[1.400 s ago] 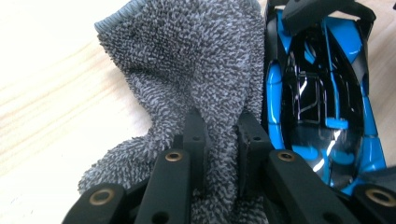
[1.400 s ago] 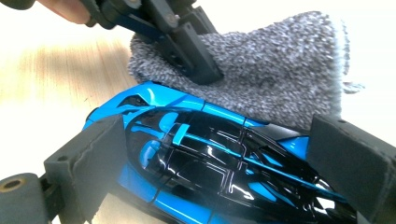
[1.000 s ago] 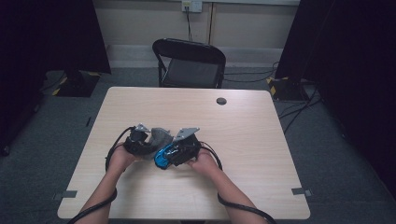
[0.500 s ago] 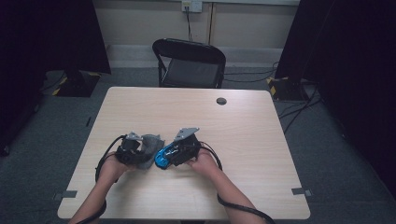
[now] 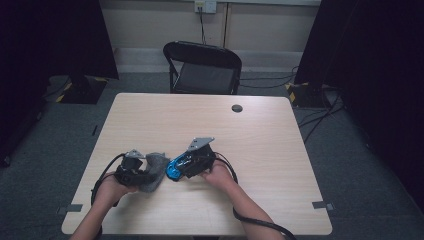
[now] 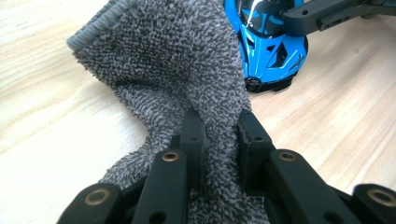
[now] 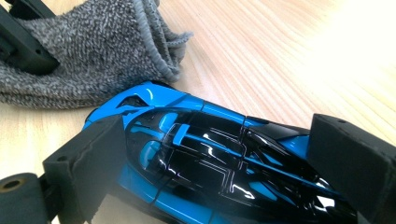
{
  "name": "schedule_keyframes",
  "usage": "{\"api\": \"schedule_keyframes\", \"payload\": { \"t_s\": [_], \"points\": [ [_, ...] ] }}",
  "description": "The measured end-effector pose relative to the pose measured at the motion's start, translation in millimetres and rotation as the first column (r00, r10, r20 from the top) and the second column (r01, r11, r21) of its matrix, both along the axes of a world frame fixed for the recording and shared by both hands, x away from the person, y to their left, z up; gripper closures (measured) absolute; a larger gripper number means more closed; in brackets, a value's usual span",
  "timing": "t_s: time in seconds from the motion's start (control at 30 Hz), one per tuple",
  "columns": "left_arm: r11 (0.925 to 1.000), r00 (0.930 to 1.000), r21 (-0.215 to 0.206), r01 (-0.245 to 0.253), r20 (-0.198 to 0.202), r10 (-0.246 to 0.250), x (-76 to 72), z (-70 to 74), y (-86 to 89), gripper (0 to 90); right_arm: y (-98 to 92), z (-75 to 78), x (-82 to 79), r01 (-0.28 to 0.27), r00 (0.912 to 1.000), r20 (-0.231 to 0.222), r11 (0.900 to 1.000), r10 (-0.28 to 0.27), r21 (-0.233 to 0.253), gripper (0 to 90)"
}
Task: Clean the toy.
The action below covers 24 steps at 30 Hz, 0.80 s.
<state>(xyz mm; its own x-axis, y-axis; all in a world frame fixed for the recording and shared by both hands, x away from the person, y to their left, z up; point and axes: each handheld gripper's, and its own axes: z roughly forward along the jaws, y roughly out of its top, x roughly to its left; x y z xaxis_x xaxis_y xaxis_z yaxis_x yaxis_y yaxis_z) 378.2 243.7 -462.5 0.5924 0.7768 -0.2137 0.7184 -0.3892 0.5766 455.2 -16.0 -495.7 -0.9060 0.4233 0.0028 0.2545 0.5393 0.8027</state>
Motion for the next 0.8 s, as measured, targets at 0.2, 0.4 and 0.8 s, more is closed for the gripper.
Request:
{"api": "schedule_keyframes", "payload": {
  "t_s": [0.2,0.4,0.8],
  "points": [
    [0.9998,0.9994,-0.022,0.001,0.034,0.000,3.4,12.3,-1.3,75.2,-2.5,3.7,1.4,0.011,0.9998,-0.016,1.000,-0.011,-0.014,8.4],
    [0.9995,0.9983,-0.025,0.021,0.056,-0.019,7.7,25.5,-9.0,74.7,-12.6,16.0,2.7,-0.018,0.9997,-0.014,1.000,0.018,0.013,14.6],
    [0.9950,0.9885,-0.038,0.092,0.124,-0.086,18.2,51.9,-45.7,74.0,-60.6,37.9,7.0,-0.004,0.9993,-0.038,1.000,0.004,-0.010,15.2]
  ]
}}
